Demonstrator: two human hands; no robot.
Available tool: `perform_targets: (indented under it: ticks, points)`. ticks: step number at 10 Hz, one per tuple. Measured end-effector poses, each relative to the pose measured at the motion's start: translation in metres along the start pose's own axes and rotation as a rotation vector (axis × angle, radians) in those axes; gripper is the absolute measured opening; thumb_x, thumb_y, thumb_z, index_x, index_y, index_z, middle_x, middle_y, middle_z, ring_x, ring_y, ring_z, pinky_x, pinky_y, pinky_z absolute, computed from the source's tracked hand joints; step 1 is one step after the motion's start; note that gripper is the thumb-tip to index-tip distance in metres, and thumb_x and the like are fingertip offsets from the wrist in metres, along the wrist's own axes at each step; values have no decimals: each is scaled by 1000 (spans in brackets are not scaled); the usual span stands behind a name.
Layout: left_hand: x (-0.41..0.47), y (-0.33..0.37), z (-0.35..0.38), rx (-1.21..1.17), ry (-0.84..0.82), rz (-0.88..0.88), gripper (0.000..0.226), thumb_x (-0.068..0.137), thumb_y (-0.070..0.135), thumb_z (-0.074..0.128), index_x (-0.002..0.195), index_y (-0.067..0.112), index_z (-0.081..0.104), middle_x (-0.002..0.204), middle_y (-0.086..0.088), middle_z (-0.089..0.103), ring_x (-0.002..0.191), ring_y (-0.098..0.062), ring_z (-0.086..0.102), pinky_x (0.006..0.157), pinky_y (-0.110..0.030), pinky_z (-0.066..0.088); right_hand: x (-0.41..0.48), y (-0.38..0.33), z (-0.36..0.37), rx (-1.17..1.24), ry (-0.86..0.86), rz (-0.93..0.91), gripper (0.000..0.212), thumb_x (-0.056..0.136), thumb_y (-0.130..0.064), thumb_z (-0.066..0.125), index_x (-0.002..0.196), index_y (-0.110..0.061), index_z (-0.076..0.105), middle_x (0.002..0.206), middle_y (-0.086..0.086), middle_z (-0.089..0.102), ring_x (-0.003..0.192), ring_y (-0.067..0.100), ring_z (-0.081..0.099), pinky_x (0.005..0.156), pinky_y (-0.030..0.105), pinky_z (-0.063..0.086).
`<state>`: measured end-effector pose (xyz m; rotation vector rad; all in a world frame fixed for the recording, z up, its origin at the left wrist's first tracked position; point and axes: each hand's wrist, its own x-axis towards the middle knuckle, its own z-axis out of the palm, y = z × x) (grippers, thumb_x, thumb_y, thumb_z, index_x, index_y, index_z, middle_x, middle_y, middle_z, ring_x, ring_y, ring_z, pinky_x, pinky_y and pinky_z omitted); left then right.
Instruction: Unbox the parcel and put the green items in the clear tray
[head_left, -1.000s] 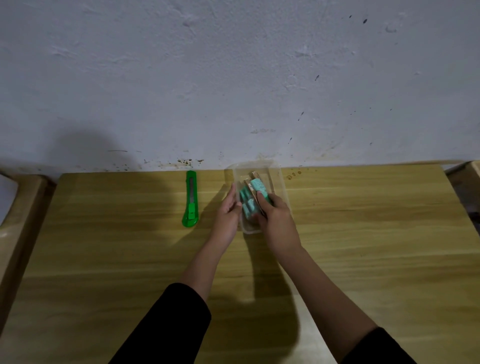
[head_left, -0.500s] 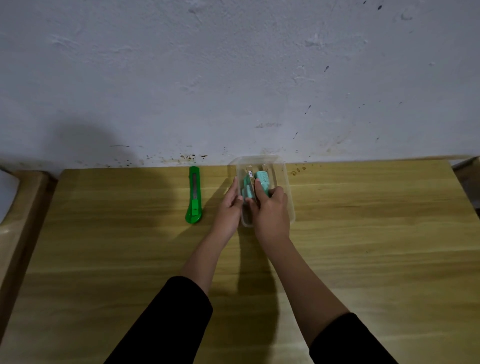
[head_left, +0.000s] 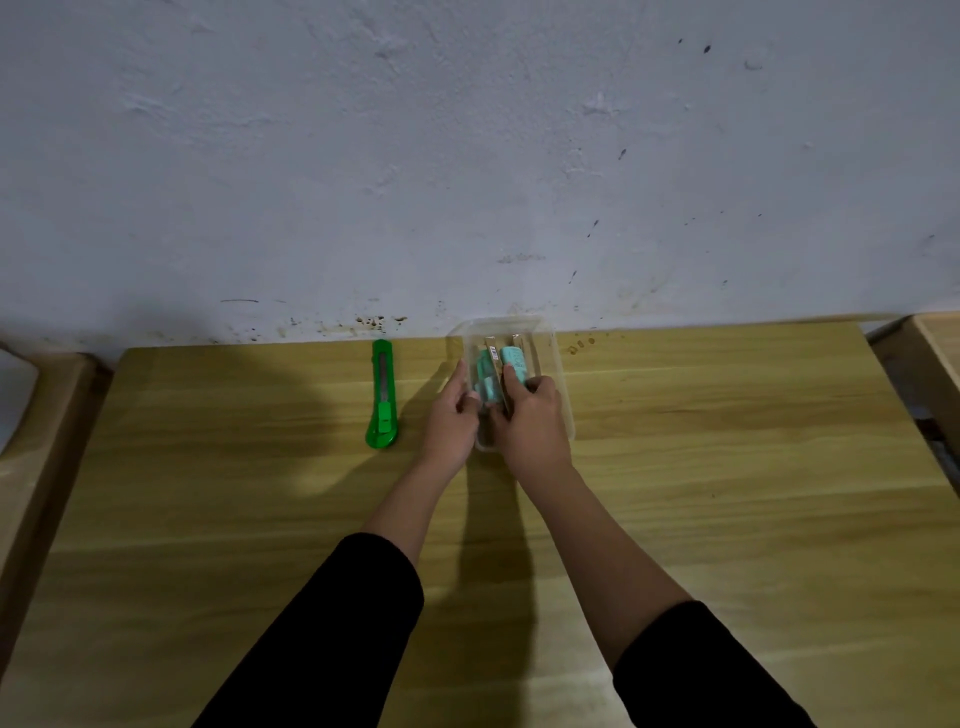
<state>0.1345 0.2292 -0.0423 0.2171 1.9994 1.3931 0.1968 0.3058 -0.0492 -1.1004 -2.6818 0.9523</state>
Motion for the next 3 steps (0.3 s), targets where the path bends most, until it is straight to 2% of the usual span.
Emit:
perform_targets:
  ticks: [1,2,3]
  points:
    - [-12,10,-8,374,-59,66,50,100,22,32,147,24,17,130,-16,55,95,-23,61,71,-23,50,-3,-5,-10,-46,-77,23,48,93,-28,46,138,-13,37,124,18,48,109,31,49,90,43,49]
    - [-20,8,-25,723,-141,130,50,100,29,31,147,19,19,142,-13,42,115,-24,53,93,-32,48,-17,-6,-27,-102,-138,-8,46,93,-30,44,136,-16,37,124,15,51,108,30,52,85,41,51]
    - [-47,-14,-38,1004,-279,149,50,99,32,27,144,11,25,152,-14,23,139,-32,24,114,-40,24,-72,3,-37,-169,-185,-51,49,91,-24,44,139,-21,33,134,10,48,116,27,50,89,39,48]
